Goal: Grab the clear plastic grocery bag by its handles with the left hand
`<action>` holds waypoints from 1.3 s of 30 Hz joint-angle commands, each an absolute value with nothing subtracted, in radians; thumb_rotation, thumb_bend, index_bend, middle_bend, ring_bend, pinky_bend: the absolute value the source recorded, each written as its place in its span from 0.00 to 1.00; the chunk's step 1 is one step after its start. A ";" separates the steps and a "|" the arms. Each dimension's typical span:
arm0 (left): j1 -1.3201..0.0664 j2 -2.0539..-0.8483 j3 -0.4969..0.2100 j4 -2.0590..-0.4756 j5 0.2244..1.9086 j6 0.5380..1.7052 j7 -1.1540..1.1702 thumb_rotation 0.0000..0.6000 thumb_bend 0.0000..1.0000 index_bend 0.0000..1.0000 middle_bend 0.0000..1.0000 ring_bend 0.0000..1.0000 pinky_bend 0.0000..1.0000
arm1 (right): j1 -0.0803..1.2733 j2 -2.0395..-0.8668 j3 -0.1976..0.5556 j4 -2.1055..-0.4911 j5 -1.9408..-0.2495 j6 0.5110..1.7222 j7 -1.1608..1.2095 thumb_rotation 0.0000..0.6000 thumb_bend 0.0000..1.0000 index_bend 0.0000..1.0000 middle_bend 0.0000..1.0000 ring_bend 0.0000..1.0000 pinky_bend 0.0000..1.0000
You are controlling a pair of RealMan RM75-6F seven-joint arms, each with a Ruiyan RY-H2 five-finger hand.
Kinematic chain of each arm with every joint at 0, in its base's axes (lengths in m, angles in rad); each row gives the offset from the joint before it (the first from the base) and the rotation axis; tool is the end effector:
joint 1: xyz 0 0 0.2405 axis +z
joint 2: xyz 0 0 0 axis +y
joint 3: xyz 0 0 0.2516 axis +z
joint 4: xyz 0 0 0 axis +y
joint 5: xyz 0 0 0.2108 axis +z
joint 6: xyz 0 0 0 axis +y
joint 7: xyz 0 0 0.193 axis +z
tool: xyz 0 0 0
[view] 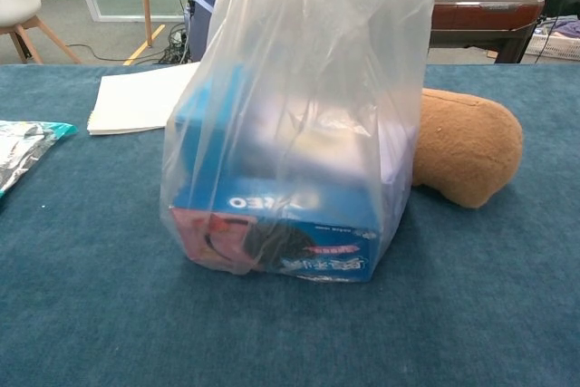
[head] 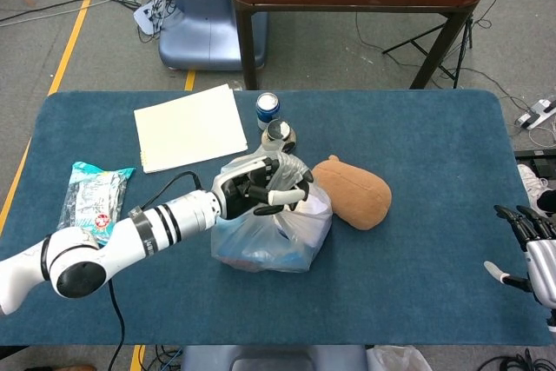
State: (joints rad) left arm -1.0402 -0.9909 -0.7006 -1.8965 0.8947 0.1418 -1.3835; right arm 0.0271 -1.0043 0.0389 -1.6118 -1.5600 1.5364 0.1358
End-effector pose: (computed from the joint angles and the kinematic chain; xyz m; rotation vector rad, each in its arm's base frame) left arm 0.0918 0.3677 0.0813 1.1076 2.4042 1.0643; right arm -0.3135 -0.2098 0.1949 1.3735 -0.9000 0.9370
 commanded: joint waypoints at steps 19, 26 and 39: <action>-1.193 -0.773 -0.574 -1.938 0.535 0.112 -1.182 1.00 0.27 0.52 0.73 0.82 1.00 | 0.034 -1.010 0.042 -1.606 -1.560 1.529 0.139 1.00 0.10 0.15 0.26 0.12 0.21; -1.096 -0.740 -0.707 -1.958 0.518 0.102 -1.168 1.00 0.27 0.51 0.72 0.82 1.00 | 0.036 -1.008 0.043 -1.610 -1.560 1.528 0.136 1.00 0.10 0.15 0.26 0.12 0.21; -0.908 -0.758 -0.925 -1.992 0.534 0.166 -1.121 1.00 0.26 0.51 0.72 0.82 1.00 | 0.034 -1.002 0.042 -1.624 -1.562 1.531 0.124 1.00 0.10 0.15 0.26 0.12 0.21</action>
State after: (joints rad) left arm -0.9242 -0.7523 -0.9077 -1.9838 0.5292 0.1565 -1.1278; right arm 0.0345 -1.0024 0.0419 -1.6234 -1.5621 1.5307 0.1246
